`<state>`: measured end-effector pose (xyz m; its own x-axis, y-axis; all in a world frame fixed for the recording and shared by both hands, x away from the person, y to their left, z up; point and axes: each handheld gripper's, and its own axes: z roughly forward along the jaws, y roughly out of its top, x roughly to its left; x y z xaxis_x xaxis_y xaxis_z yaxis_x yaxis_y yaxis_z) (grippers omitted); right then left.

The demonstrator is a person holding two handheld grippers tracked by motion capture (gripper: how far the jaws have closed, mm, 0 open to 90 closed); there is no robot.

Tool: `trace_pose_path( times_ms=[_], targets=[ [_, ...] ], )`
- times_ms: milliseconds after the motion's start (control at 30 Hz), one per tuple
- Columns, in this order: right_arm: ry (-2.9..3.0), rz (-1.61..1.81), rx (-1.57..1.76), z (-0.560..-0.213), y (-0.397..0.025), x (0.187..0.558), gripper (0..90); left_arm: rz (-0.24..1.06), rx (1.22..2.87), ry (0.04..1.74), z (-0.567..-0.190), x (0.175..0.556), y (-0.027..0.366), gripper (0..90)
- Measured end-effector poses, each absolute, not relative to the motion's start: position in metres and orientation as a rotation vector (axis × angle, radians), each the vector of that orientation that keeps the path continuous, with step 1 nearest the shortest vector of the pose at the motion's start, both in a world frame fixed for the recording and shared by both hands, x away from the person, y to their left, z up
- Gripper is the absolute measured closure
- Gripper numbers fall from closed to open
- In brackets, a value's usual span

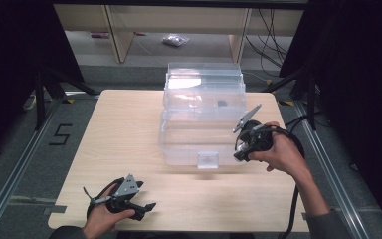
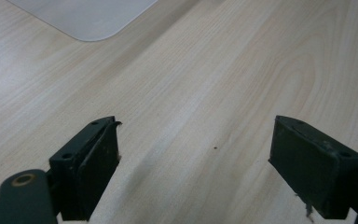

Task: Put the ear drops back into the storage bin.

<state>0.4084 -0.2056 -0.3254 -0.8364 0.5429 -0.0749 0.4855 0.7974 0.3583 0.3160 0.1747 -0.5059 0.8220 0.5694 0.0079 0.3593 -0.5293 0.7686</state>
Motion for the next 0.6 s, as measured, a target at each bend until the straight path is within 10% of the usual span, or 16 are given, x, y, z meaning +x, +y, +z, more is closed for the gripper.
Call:
trace_pose_path(
  times_ms=[600],
  targets=[
    [2.808, 0.398, 0.971, -0.34, -0.2, 0.482, 60.3, 0.339, 2.193, 0.669, -0.505, 0.316, 0.175, 15.0]
  ],
)
